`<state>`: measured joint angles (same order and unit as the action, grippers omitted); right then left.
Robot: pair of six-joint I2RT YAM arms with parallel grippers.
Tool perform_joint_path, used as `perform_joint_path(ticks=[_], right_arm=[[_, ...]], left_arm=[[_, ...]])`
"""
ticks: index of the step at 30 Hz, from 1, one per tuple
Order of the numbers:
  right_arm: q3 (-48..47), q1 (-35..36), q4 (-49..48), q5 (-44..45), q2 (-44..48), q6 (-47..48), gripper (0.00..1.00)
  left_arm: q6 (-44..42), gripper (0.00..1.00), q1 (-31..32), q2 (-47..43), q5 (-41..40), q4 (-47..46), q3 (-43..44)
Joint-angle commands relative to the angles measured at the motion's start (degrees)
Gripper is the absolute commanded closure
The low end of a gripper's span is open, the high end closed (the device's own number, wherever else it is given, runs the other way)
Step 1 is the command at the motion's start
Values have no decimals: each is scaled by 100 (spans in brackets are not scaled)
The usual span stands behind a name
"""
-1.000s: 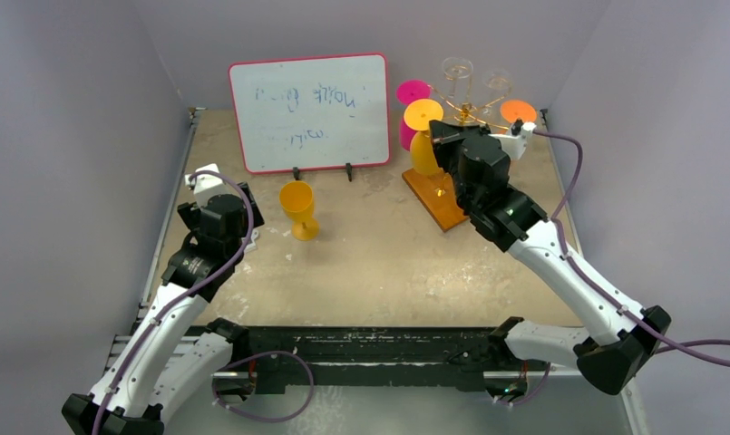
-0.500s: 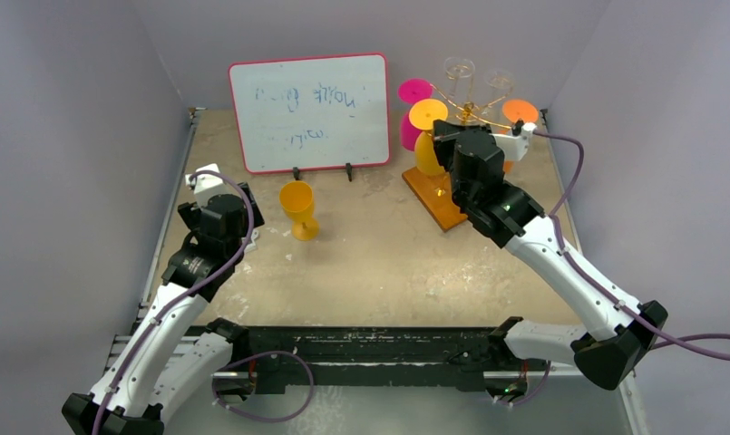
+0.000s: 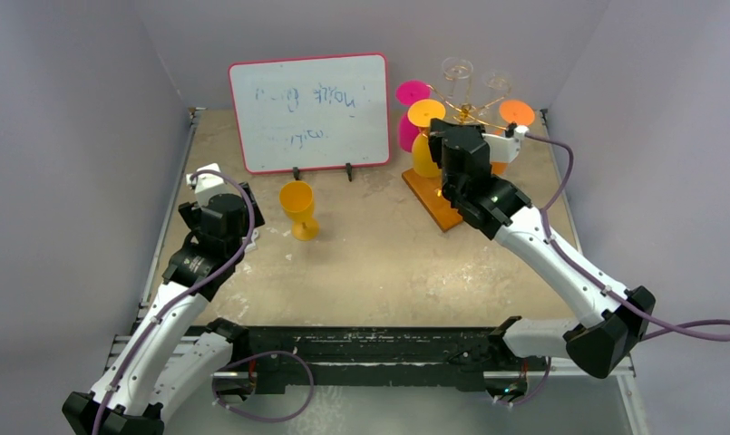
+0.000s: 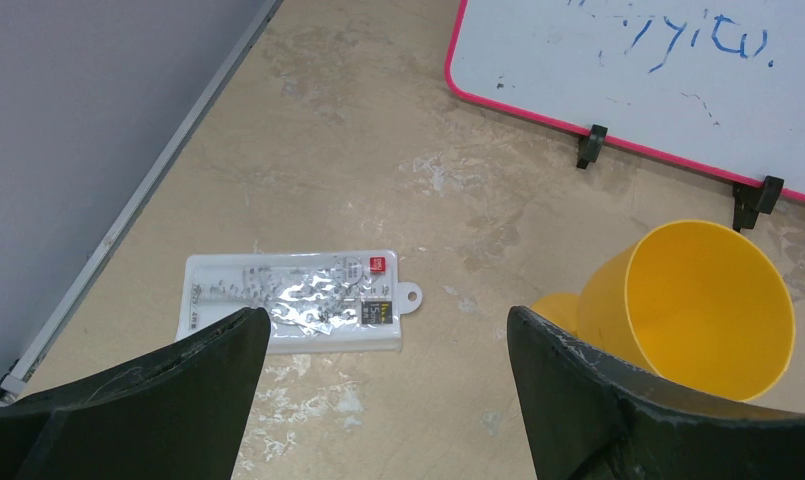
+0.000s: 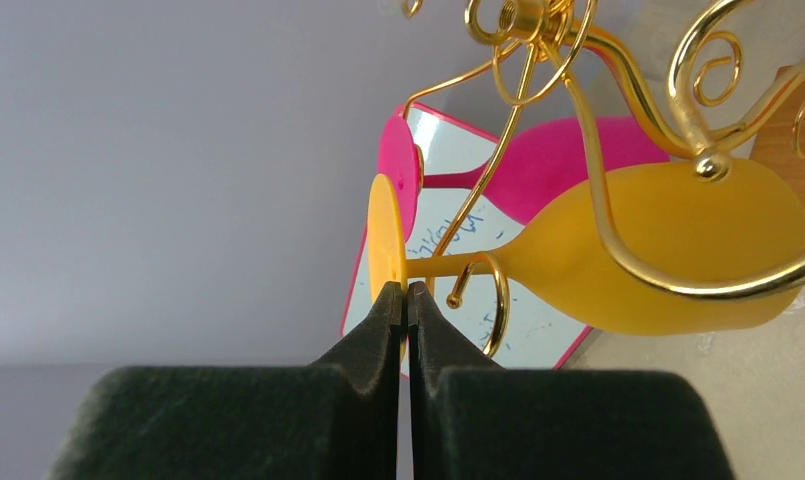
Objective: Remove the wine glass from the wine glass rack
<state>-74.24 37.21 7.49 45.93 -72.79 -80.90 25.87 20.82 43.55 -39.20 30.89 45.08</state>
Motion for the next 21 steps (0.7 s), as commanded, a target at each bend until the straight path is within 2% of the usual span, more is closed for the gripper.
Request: perform_joint_path(ticks=[1, 9, 21], right_arm=[[-196, 3, -54, 311, 116, -389, 100], [-156, 7, 261, 381, 4, -1365, 100], [-133, 81, 485, 609, 53, -1789, 100]], left_arm=[[-96, 12, 19, -32, 15, -258, -63], [-107, 12, 23, -16, 35, -255, -69], [-102, 12, 19, -29, 18, -258, -61]])
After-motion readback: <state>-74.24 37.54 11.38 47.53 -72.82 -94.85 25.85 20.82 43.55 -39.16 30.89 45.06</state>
